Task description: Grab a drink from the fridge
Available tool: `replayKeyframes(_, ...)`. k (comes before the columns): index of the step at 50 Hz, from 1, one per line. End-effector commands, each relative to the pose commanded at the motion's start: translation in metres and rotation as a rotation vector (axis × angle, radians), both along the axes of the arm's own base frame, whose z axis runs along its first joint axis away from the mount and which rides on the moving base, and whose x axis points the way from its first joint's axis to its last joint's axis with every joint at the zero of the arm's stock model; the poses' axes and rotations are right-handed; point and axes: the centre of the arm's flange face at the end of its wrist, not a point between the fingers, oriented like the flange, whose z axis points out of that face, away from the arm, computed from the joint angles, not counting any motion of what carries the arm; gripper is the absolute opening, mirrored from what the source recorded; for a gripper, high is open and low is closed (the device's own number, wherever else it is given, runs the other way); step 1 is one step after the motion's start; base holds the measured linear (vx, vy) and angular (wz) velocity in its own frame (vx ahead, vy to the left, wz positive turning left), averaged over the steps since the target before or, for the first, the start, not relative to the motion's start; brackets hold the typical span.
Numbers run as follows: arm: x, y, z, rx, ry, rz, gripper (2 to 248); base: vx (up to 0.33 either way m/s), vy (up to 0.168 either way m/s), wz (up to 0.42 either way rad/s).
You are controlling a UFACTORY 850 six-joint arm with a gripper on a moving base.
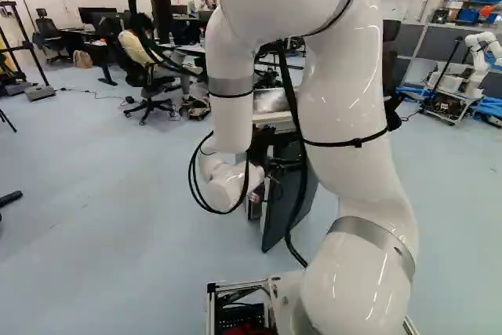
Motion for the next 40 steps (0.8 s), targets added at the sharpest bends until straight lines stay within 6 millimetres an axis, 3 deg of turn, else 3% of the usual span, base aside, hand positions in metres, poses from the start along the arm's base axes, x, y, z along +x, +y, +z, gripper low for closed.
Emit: replayKeyframes(40,-0.056,-0.045,0.001,-0.072,0.059,-0.081,247,0.000,0.000,0.000)
